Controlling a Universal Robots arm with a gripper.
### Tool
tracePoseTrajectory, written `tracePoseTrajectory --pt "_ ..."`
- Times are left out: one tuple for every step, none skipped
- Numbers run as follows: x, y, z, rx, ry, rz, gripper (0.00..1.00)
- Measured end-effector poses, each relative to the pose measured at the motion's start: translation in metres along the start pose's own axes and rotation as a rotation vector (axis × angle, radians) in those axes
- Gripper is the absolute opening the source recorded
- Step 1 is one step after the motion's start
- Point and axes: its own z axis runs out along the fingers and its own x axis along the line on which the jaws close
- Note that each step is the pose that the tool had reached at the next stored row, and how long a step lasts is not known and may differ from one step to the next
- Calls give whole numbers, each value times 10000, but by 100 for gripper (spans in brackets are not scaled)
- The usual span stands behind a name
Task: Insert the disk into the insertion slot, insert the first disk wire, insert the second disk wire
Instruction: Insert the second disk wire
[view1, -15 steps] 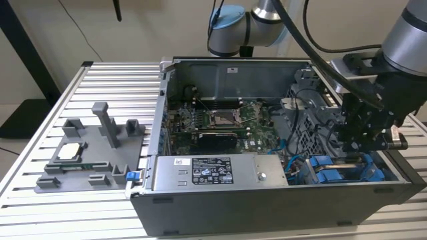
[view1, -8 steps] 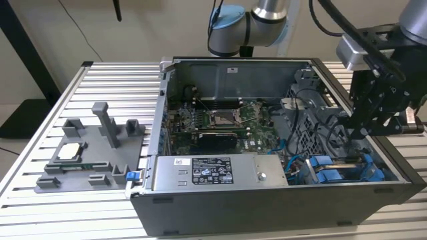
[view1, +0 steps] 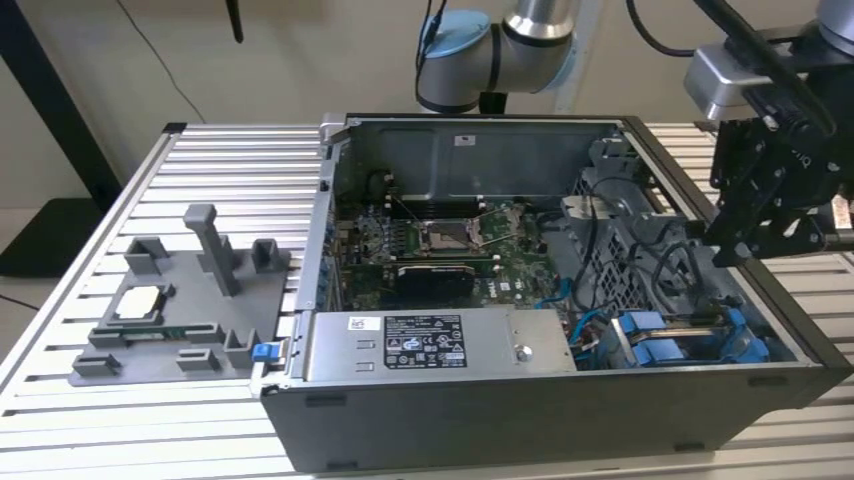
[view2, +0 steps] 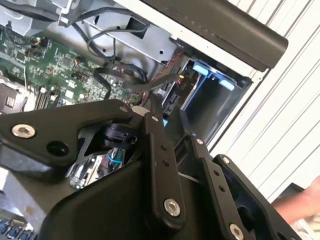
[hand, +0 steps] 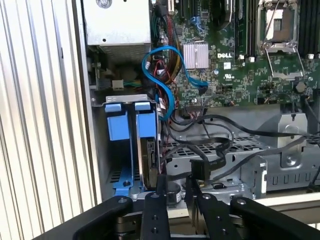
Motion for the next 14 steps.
tracePoseTrajectory --pt "0 -4 5 63 -3 -8 100" --pt "0 -9 10 122 -3 -17 100" --pt "0 -13 17 173 1 -22 100" --pt "2 -13 24 228 18 -29 100" --pt "3 -13 34 273 33 -35 100" --pt "4 -13 44 294 48 -40 100" --pt "4 -13 45 295 54 -41 0" --pt "4 -13 45 296 53 -42 0" --pt "4 -13 45 296 55 -42 0" --pt "4 -13 45 296 54 -42 0" --pt "4 -13 45 296 54 -42 100" --pt "4 -13 46 303 52 -43 100" --pt "4 -11 49 344 47 -45 100" --pt "5 -11 52 424 38 -55 100"
